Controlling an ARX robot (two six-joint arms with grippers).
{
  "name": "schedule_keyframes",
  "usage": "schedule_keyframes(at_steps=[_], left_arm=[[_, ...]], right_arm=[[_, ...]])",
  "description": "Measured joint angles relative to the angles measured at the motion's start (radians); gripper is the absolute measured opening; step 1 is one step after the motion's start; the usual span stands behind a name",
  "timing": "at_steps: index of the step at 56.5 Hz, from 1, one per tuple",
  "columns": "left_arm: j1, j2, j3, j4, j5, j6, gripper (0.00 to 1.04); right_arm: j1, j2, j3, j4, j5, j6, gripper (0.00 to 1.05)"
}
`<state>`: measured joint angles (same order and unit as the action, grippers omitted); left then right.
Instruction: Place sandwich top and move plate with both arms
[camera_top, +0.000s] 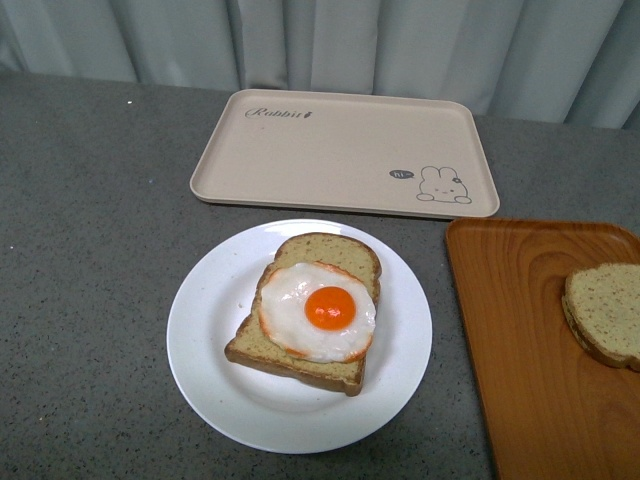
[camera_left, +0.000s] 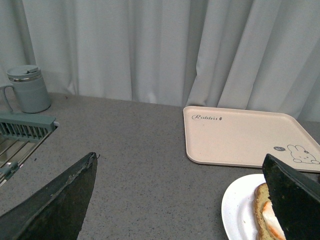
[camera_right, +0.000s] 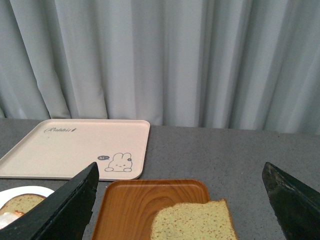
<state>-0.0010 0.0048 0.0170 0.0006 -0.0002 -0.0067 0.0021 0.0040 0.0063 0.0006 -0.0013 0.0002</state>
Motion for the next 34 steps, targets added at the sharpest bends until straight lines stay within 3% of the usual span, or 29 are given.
schedule_keyframes(at_steps=[34], left_arm=[[0.0, 0.0, 0.0, 0.0, 0.0, 0.0, 0.98]], right_arm=[[0.0, 0.0, 0.0, 0.0, 0.0, 0.0, 0.96]])
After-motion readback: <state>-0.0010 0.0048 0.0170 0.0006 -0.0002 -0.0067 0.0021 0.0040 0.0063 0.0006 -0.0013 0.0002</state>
